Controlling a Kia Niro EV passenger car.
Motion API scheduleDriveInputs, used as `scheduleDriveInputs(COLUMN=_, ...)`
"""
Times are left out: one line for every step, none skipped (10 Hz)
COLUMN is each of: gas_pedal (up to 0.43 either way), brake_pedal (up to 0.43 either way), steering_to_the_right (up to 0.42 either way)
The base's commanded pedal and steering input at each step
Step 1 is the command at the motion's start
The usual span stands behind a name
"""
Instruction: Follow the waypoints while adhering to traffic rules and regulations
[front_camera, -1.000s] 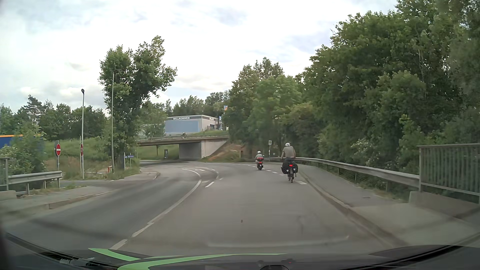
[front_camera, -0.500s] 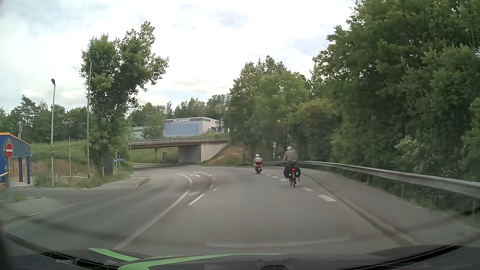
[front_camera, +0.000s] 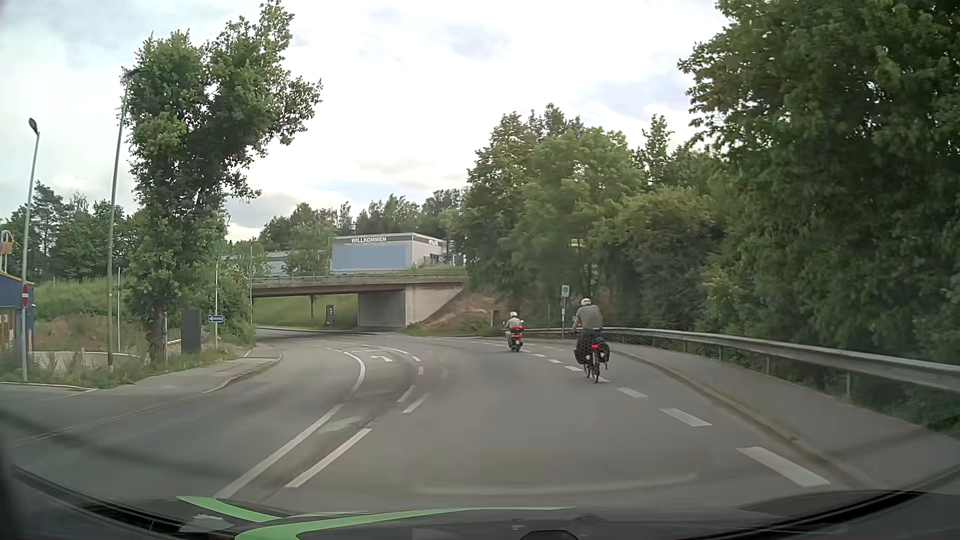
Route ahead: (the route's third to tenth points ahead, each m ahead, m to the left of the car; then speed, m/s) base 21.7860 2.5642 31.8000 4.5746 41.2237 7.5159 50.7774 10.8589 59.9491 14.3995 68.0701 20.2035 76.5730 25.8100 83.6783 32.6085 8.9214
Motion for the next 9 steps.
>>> scheduleDriveInputs(gas_pedal=0.110, brake_pedal=0.000, steering_to_the_right=-0.023)
scheduleDriveInputs(gas_pedal=0.110, brake_pedal=0.000, steering_to_the_right=-0.025)
scheduleDriveInputs(gas_pedal=0.110, brake_pedal=0.000, steering_to_the_right=-0.028)
scheduleDriveInputs(gas_pedal=0.110, brake_pedal=0.000, steering_to_the_right=-0.028)
scheduleDriveInputs(gas_pedal=0.110, brake_pedal=0.000, steering_to_the_right=-0.029)
scheduleDriveInputs(gas_pedal=0.110, brake_pedal=0.000, steering_to_the_right=-0.029)
scheduleDriveInputs(gas_pedal=0.110, brake_pedal=0.000, steering_to_the_right=-0.029)
scheduleDriveInputs(gas_pedal=0.110, brake_pedal=0.000, steering_to_the_right=-0.029)
scheduleDriveInputs(gas_pedal=0.110, brake_pedal=0.000, steering_to_the_right=-0.030)
